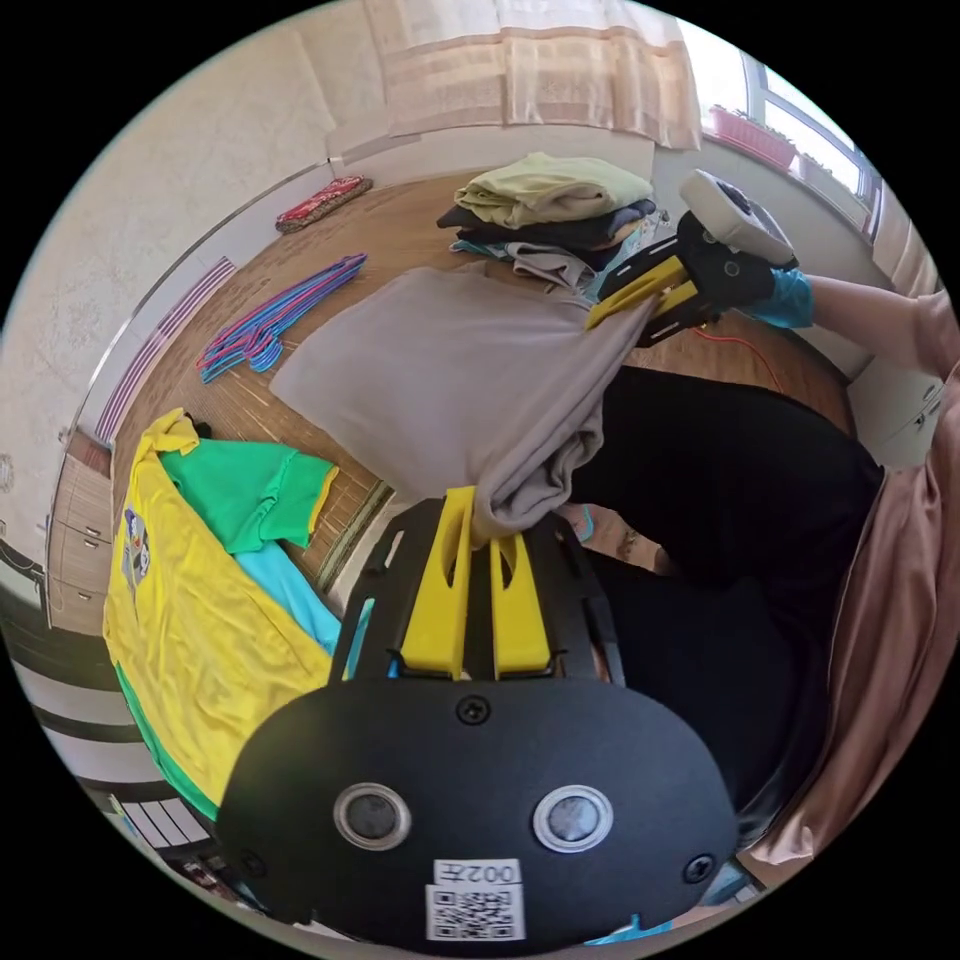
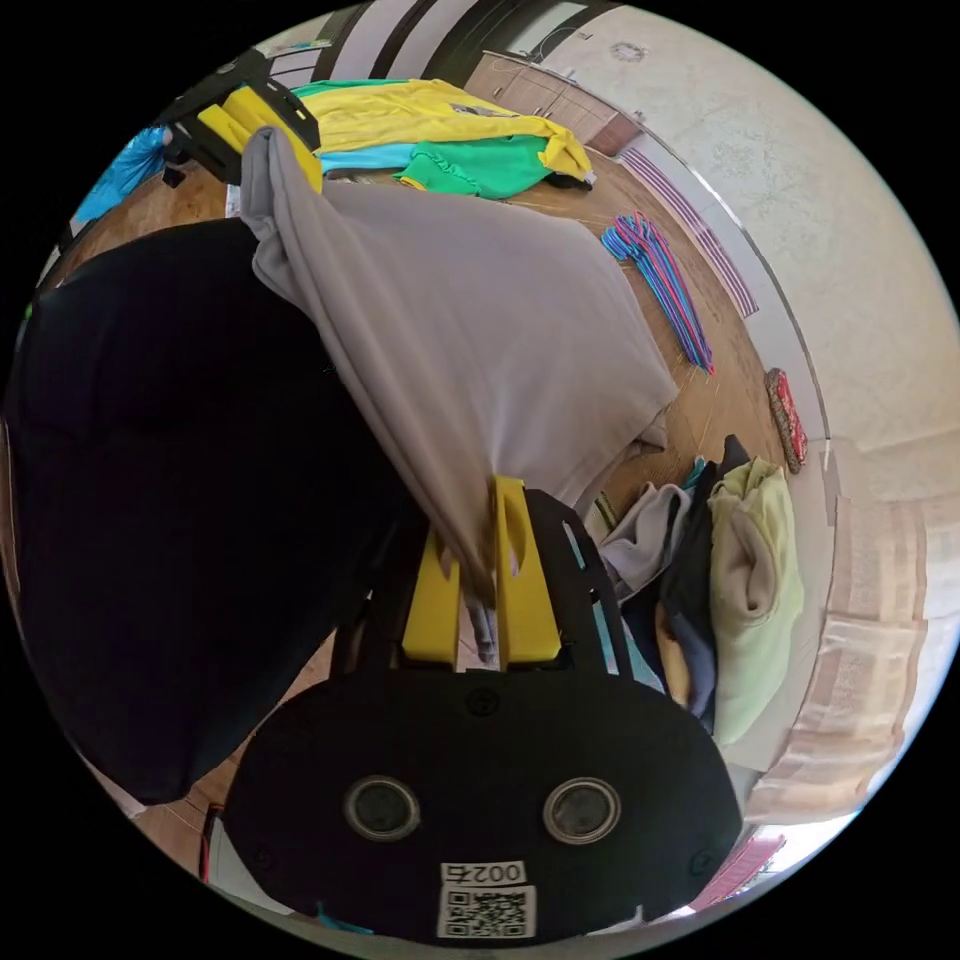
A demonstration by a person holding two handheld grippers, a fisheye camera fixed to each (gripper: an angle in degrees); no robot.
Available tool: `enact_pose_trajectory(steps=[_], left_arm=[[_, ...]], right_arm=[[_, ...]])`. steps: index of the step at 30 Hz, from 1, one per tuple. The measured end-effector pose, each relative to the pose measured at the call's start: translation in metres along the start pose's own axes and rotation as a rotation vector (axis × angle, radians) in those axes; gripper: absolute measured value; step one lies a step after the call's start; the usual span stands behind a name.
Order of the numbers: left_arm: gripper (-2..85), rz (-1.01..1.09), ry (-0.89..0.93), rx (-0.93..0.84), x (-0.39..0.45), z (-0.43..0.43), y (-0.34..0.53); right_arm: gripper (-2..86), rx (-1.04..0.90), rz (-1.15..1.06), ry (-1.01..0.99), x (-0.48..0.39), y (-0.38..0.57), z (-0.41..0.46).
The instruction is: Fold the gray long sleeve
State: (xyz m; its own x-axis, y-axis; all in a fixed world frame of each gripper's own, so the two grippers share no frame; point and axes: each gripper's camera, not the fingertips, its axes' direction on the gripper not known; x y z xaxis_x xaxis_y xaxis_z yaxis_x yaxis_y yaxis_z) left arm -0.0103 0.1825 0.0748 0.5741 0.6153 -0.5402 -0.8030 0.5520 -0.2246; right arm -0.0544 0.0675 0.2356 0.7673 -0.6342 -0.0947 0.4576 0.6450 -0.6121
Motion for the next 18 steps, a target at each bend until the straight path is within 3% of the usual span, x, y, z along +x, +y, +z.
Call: enact_pose_trajectory(steps=[14,18], left_arm=[[-0.9,-0.001,-0.108,-0.081,-0.005,-0.022,0.008],[-0.9,-0.044,-0.061,-0.071,-0.018,-0.029,0.012]], right_arm=[[5.0,0.069,0.136,-0.061,-0.007,0.027,-0.008],[5.3,0.075,0.1,-0.06,-0.016,0.033,-0.011]])
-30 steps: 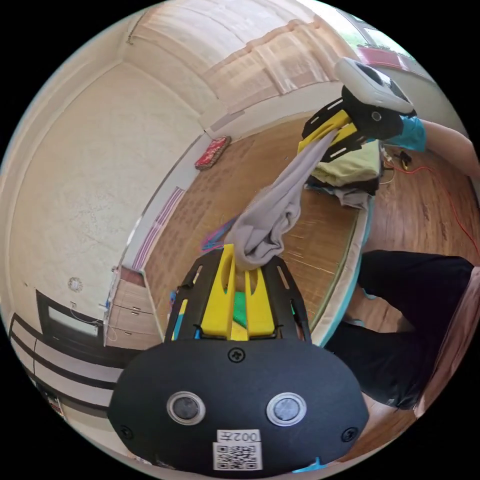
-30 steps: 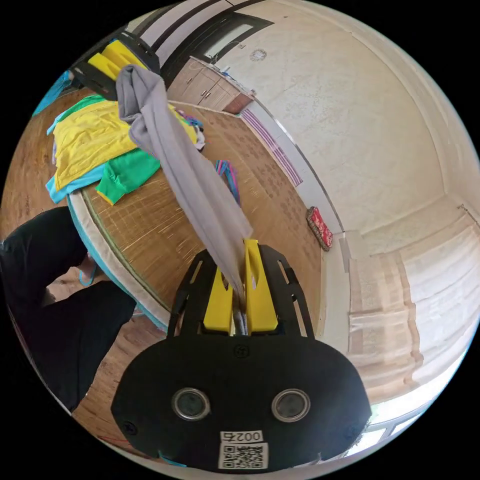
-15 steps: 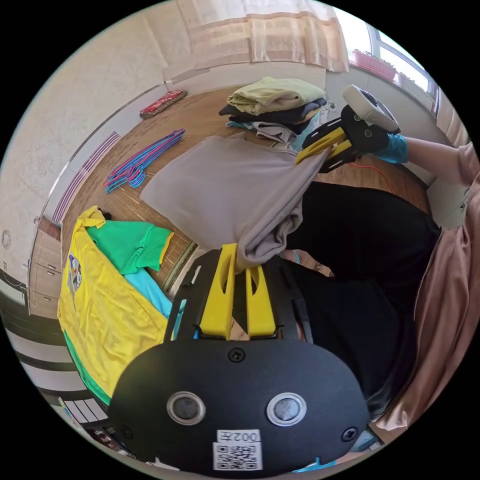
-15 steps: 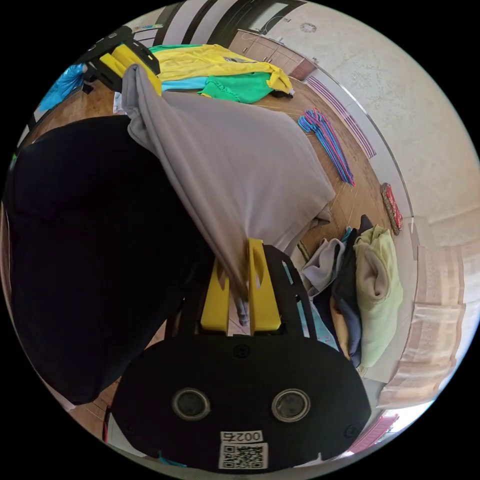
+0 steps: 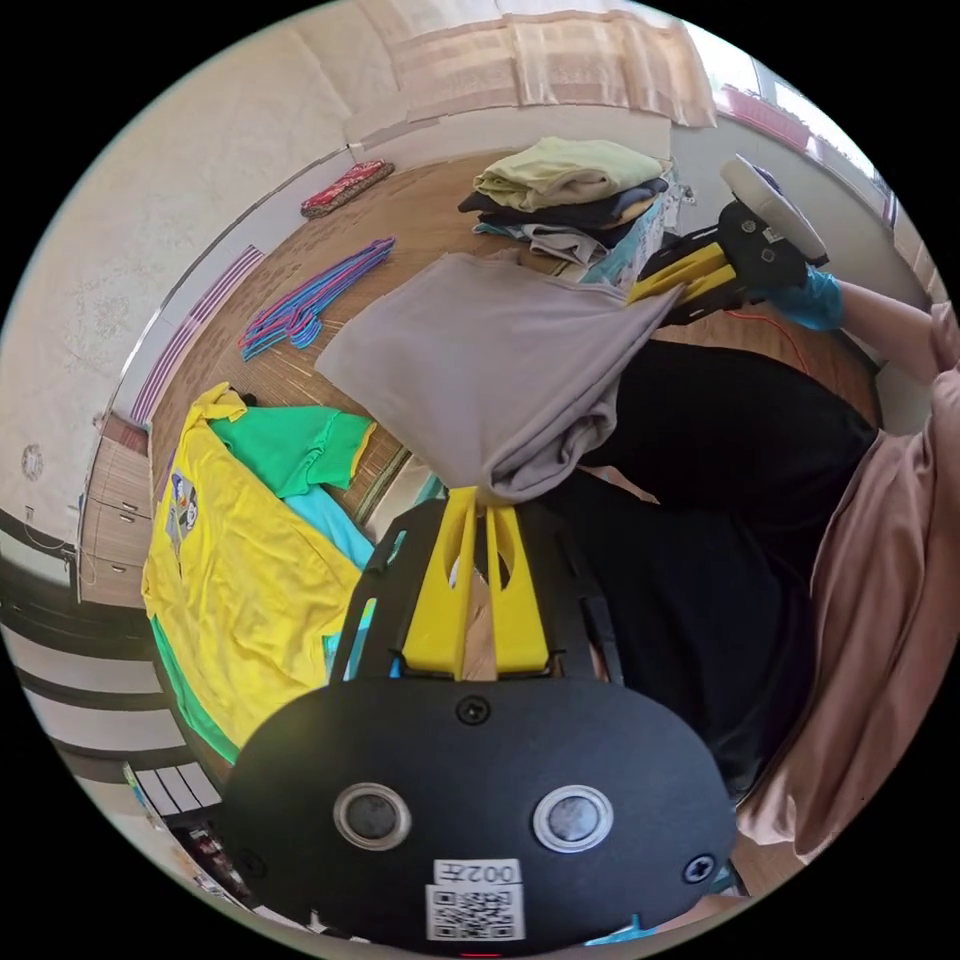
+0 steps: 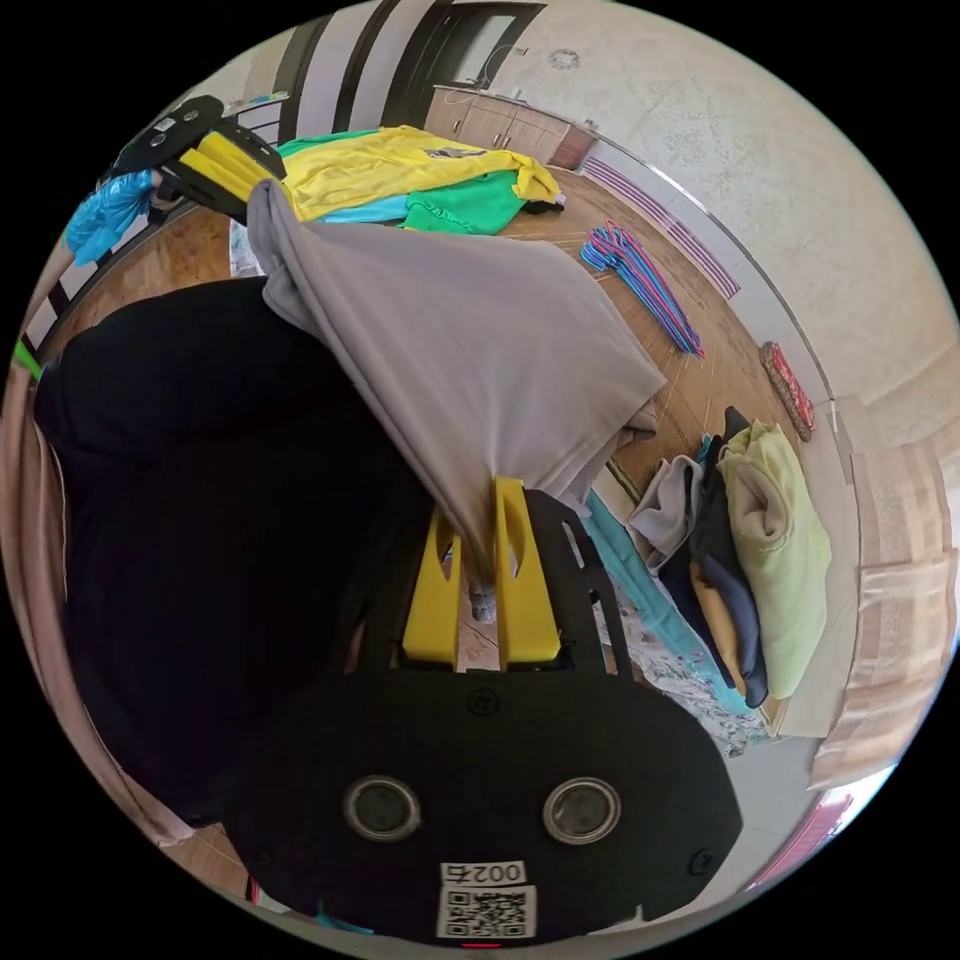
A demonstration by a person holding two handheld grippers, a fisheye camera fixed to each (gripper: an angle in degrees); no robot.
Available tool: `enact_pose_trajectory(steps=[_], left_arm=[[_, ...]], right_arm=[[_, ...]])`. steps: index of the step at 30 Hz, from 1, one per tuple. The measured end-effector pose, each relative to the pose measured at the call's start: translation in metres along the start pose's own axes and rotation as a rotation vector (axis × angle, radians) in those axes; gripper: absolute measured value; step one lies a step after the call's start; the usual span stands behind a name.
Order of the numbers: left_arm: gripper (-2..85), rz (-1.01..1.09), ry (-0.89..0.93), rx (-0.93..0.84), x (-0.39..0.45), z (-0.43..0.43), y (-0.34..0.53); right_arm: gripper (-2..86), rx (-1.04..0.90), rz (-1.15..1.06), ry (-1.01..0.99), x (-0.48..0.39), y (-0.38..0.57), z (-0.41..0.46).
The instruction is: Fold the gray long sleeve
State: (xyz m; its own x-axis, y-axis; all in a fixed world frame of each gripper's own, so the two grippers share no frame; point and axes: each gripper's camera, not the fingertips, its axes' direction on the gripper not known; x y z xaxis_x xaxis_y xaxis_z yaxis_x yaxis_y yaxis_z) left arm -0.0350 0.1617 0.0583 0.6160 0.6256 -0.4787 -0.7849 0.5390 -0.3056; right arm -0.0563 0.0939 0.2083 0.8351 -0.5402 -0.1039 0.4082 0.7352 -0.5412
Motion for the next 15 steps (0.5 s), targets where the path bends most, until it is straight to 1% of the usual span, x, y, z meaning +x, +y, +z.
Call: enact_pose_trajectory(steps=[3,11,15], left_arm=[[-0.9,-0.011,0.008,-0.019,-0.003,0.004,0.002],[-0.9,-0.014,0.015,-0.016,-0.016,0.011,0.003],[-0.9,-0.004,0.016,-0.006,-0.024,0.01,0.002]], right_arm=[[6.1,-0.022,-0.019,-0.02,-0.002,0.007,0.003],[7.7,-0.106,0.025,-0.081,0.015,0.037,-0.006],[9.6,-0.057,0.07,-0.154,0.019,0.048,-0.018]])
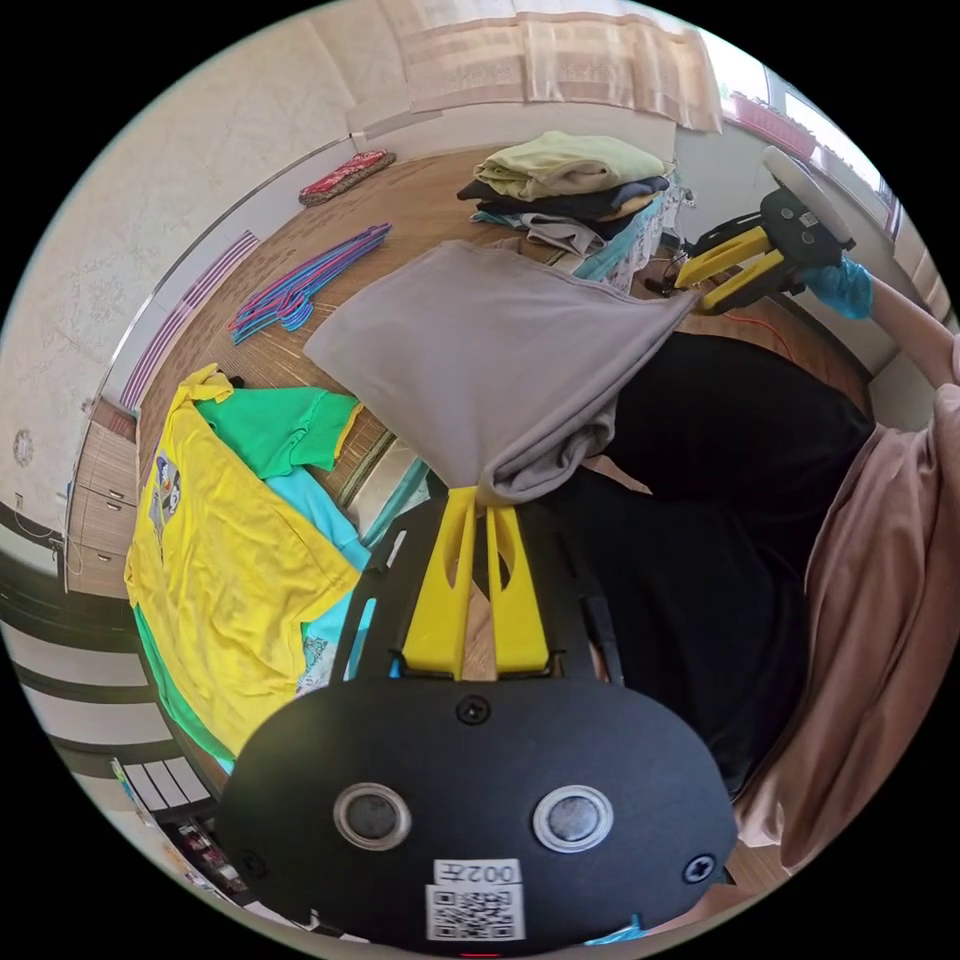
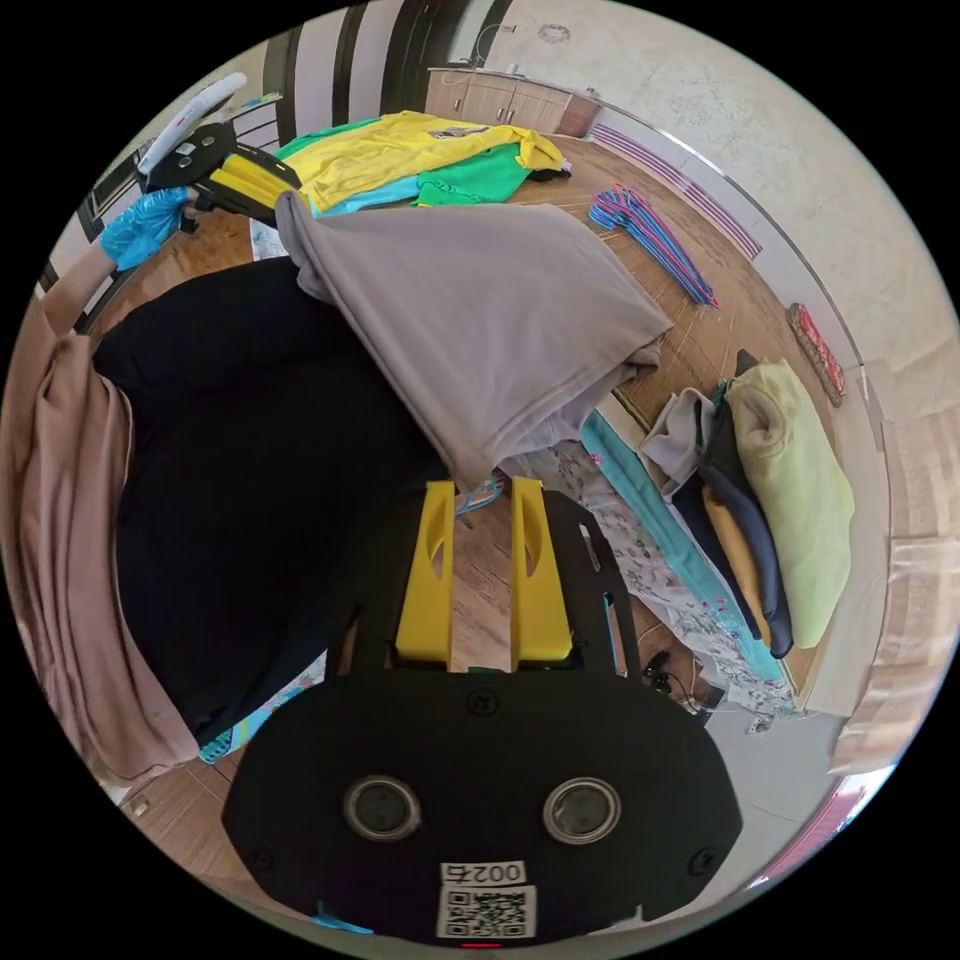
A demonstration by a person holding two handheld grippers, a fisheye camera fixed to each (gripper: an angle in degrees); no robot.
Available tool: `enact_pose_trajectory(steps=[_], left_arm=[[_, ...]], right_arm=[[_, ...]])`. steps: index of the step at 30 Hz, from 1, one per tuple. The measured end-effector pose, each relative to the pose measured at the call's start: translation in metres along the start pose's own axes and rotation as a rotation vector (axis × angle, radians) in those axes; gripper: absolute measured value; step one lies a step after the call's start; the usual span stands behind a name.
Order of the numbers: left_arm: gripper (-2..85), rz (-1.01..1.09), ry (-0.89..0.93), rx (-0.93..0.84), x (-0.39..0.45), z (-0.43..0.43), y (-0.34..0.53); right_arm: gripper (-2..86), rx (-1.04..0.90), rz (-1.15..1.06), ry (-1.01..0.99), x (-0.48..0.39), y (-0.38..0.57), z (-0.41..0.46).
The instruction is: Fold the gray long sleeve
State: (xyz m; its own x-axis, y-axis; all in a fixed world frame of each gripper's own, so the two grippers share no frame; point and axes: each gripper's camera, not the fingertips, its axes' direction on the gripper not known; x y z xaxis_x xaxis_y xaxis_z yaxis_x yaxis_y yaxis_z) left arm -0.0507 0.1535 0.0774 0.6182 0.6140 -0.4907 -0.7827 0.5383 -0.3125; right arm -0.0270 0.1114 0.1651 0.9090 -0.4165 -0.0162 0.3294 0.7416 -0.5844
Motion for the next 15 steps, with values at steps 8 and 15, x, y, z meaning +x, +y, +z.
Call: enact_pose_trajectory(steps=[8,15], left_arm=[[-1.0,0.028,0.03,0.006,-0.016,-0.016,-0.008],[-1.0,0.054,0.045,0.028,-0.035,-0.038,-0.028]], right_arm=[[13.1,0.122,-0.108,0.039,-0.026,-0.026,-0.021],[16.0,0.296,-0.248,-0.059,-0.064,-0.075,-0.022]])
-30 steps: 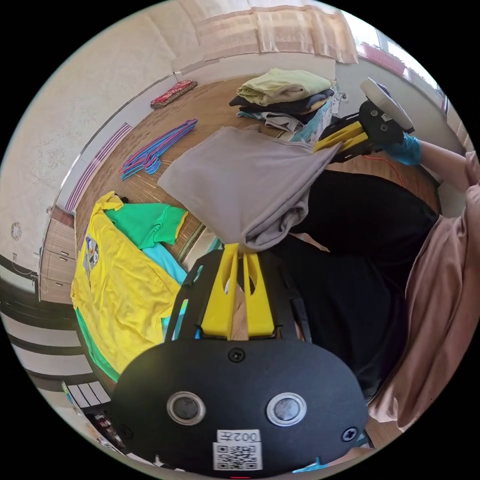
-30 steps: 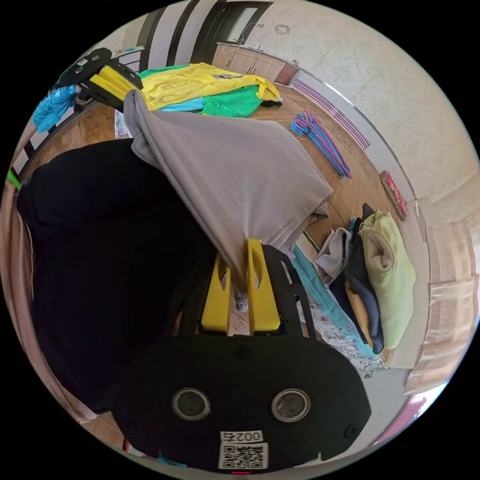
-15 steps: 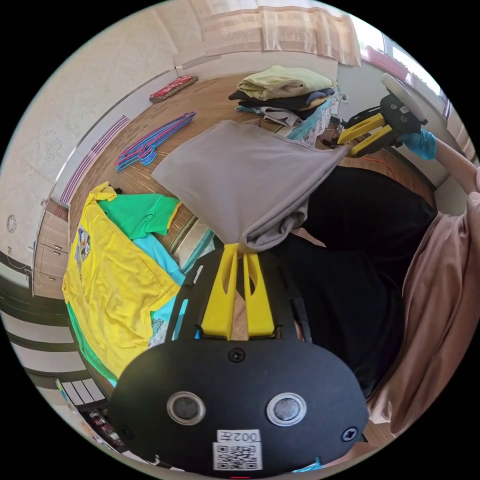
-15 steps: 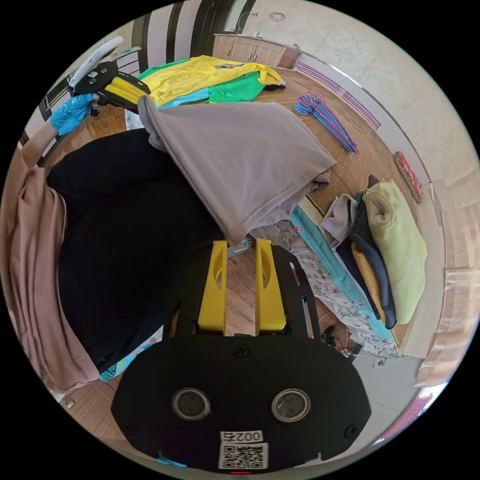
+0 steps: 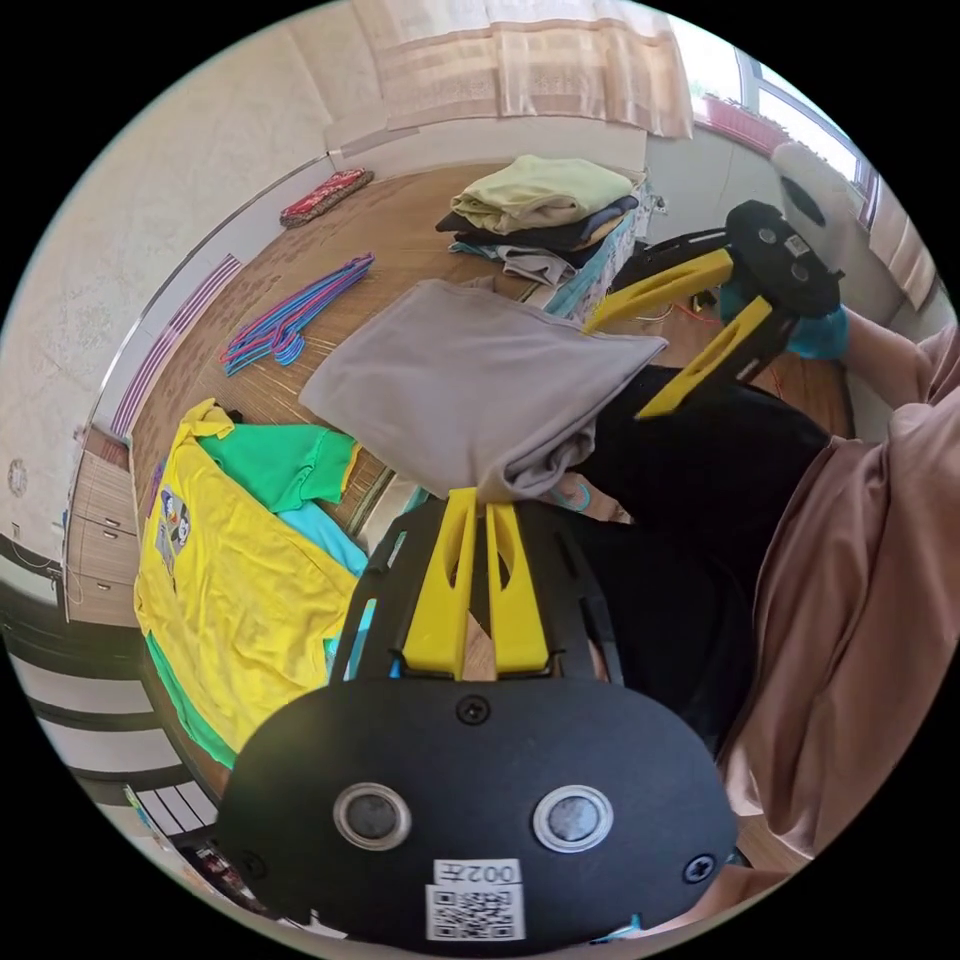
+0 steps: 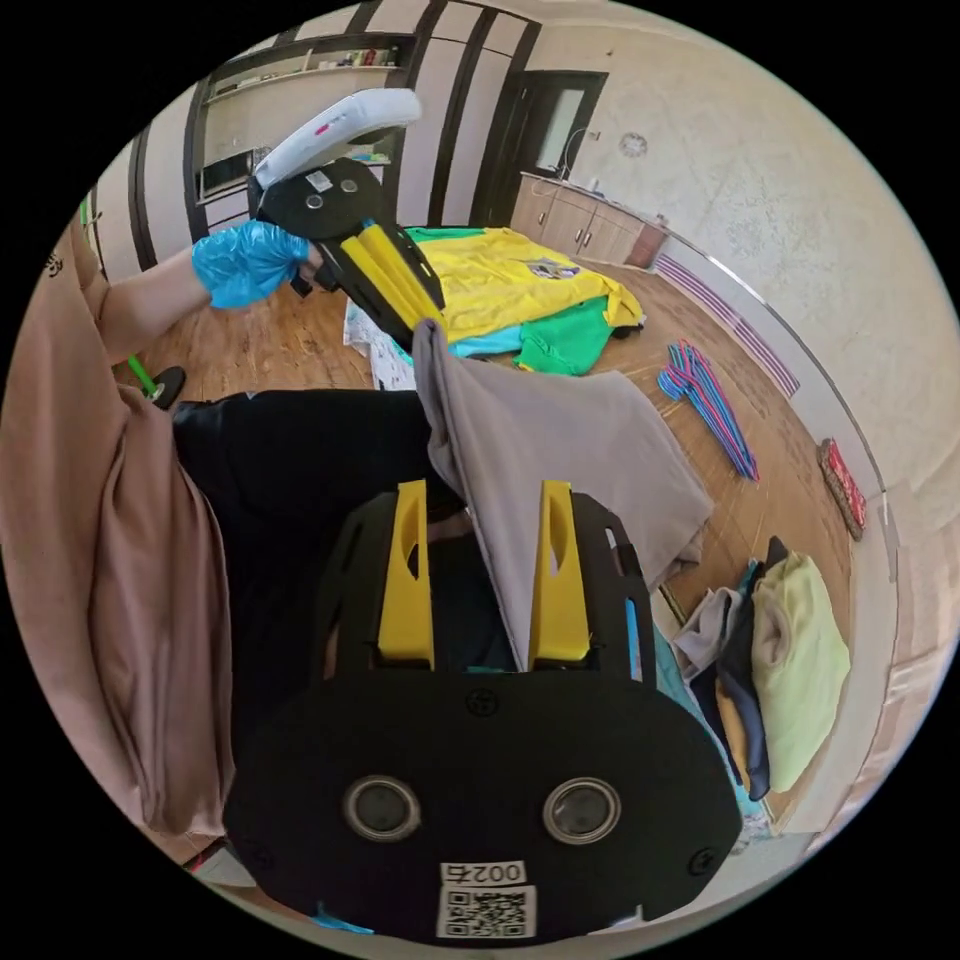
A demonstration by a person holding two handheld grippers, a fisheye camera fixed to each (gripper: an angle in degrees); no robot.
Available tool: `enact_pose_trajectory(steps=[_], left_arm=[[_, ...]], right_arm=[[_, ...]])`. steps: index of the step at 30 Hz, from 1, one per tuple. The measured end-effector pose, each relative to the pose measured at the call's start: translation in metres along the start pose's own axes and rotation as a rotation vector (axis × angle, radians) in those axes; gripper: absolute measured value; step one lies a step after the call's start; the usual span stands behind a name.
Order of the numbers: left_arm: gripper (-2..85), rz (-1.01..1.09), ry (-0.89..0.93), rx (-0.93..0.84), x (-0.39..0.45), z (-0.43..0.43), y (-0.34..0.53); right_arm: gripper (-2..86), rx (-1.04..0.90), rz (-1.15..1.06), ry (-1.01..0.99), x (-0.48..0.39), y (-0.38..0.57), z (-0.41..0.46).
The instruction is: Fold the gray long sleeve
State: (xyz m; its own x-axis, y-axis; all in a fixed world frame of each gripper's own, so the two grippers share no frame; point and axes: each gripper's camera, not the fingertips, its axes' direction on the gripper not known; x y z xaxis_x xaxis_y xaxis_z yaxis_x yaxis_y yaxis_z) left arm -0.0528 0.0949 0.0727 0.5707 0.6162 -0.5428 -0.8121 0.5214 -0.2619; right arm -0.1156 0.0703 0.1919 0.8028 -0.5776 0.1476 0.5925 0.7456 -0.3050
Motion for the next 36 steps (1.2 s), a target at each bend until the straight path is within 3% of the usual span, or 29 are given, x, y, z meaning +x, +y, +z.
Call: enact_pose_trajectory(steps=[7,15,25,31,36], left_arm=[[-1.0,0.014,0.005,0.019,-0.022,-0.019,-0.012],[-1.0,-0.025,0.087,0.057,-0.059,-0.023,-0.003],[-1.0,0.039,0.207,0.035,-0.09,-0.021,-0.019],[-1.0,-0.005,0.131,0.092,-0.141,-0.028,-0.058],[-1.0,-0.069,0.0,0.04,-0.196,-0.002,-0.114]], right_arm=[[16.0,-0.101,-0.017,0.139,0.007,-0.015,0.044],[5.7,-0.234,0.134,0.325,0.056,0.037,0.061],[3.4,-0.222,0.129,0.134,0.122,0.039,0.036],[3.6,-0.198,0.068,0.066,0.208,0.004,0.038],[4.0,-0.251,0.103,-0.005,0.294,-0.027,0.085]])
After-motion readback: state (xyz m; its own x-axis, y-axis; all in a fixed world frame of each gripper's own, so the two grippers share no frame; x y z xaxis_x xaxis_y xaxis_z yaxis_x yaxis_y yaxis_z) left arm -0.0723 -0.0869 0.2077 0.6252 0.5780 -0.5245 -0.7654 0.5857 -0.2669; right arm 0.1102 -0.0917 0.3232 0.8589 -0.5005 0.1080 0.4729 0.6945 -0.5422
